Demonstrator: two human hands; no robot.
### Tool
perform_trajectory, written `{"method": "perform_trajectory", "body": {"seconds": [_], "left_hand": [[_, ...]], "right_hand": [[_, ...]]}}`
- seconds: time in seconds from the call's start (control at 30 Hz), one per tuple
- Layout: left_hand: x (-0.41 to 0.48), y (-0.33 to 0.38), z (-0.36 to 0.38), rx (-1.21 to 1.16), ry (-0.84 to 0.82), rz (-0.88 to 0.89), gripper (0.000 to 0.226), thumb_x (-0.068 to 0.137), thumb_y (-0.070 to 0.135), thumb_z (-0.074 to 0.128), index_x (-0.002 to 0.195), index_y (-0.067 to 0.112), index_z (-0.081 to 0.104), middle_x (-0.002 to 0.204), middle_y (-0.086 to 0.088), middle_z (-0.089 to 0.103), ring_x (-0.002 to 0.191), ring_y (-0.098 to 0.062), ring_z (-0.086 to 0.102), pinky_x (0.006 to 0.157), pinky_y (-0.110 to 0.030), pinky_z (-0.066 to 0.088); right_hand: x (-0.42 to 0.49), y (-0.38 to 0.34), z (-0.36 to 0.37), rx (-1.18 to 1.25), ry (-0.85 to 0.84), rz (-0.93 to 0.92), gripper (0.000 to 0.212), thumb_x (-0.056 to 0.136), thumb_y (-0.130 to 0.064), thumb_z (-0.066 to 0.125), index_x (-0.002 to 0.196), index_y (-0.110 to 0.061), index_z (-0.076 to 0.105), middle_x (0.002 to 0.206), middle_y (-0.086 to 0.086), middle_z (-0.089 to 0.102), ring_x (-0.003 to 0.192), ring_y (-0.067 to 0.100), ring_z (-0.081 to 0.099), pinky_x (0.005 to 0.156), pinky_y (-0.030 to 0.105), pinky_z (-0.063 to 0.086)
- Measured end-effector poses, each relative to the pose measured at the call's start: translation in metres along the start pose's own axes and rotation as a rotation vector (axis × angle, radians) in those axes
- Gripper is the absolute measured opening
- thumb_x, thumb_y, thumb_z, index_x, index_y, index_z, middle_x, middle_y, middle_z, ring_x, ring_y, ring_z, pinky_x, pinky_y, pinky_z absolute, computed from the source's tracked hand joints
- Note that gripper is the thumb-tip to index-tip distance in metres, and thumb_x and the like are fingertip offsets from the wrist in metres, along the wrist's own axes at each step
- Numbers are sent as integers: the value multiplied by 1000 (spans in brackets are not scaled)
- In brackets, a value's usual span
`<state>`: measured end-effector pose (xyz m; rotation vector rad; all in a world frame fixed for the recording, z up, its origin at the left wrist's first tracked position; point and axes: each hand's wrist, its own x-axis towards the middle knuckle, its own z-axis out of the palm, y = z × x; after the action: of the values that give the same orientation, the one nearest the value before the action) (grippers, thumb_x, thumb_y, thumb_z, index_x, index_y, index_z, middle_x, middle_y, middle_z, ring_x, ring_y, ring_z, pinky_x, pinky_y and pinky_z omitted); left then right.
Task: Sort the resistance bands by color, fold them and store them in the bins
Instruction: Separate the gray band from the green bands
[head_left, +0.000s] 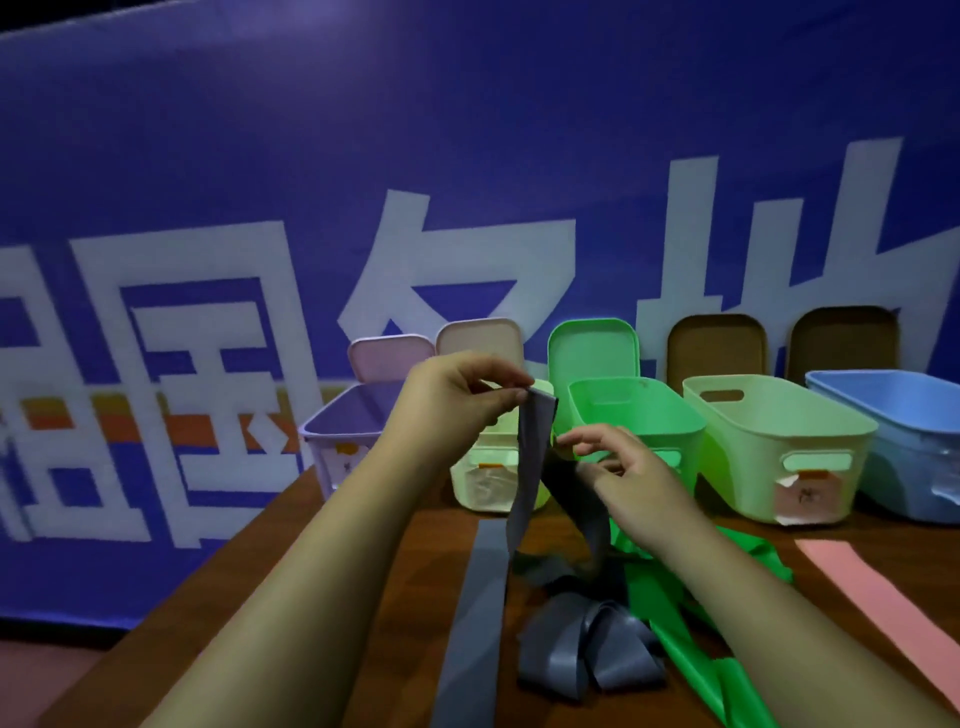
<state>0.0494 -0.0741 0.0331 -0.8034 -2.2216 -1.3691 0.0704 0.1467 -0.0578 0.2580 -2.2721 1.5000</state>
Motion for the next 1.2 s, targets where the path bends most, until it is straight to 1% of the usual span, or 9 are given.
{"method": "perform_trajectory", "body": {"seconds": [0.13,0.27,0.4,0.53,0.67,0.87,1.0,1.1,1.2], "left_hand": [[13,23,-22,72,42,30,15,93,14,80,107,20,83,95,5,80,83,-11,74,70,-27,63],[17,36,-35,120,60,44,14,95,20,80,106,27,83,93,17,77,85,-4,72,65,-19,59],[16,45,-43,121,105,43,12,94,23,80,104,30,82,89,17,77,83,0,71,67,-19,55],[7,50,-50,111,133,55,13,96,27,78,108,30,81,94,17,77,86,0,70,75,-24,59],[-15,44,-56,-30,189,-17,19,100,36,71,118,29,73,99,12,76,93,-7,74,80,-30,64],[-83,5,-41,-177,-191,-332,28,103,51,60,122,32,69,109,9,77,102,-9,73,93,-36,61],[-122,-11,-37,-270,-317,-460,28,103,31,68,130,28,67,117,10,78,107,-7,74,78,-22,57],[-144,-18,-38,-408,-357,-579,34,100,19,73,132,17,64,116,2,79,110,-15,75,93,-33,60],[-167,-24,-37,-483,-333,-664,31,98,8,73,127,7,63,107,-8,79,100,-23,76,85,-34,59]], "right_hand": [[5,-48,3,70,-52,-13,38,99,1,56,104,-31,77,112,-9,75,108,10,68,84,15,50],[12,-97,-4,139,-62,-90,29,105,-12,54,107,-31,77,98,-9,77,96,13,68,78,23,49],[15,-130,-5,147,-78,-167,20,106,-19,58,105,-28,76,88,-9,75,82,3,67,70,19,51],[15,-144,0,88,-47,-228,13,107,-28,63,109,-30,75,94,-7,78,92,10,74,70,23,59],[12,-157,9,128,23,-246,13,105,-25,65,107,-25,77,90,-6,79,85,7,75,65,21,59],[15,-166,23,285,37,-178,13,106,-25,64,105,-23,77,95,-4,81,83,6,75,73,33,61],[24,-160,30,351,79,-115,10,105,-20,67,110,-21,75,93,-7,81,80,5,75,69,28,62],[35,-143,36,339,85,-44,10,103,-16,67,108,-20,75,98,-2,81,86,14,75,65,31,63],[43,-114,49,251,83,49,6,101,-17,69,104,-20,74,100,3,79,90,19,75,64,32,61]]}}
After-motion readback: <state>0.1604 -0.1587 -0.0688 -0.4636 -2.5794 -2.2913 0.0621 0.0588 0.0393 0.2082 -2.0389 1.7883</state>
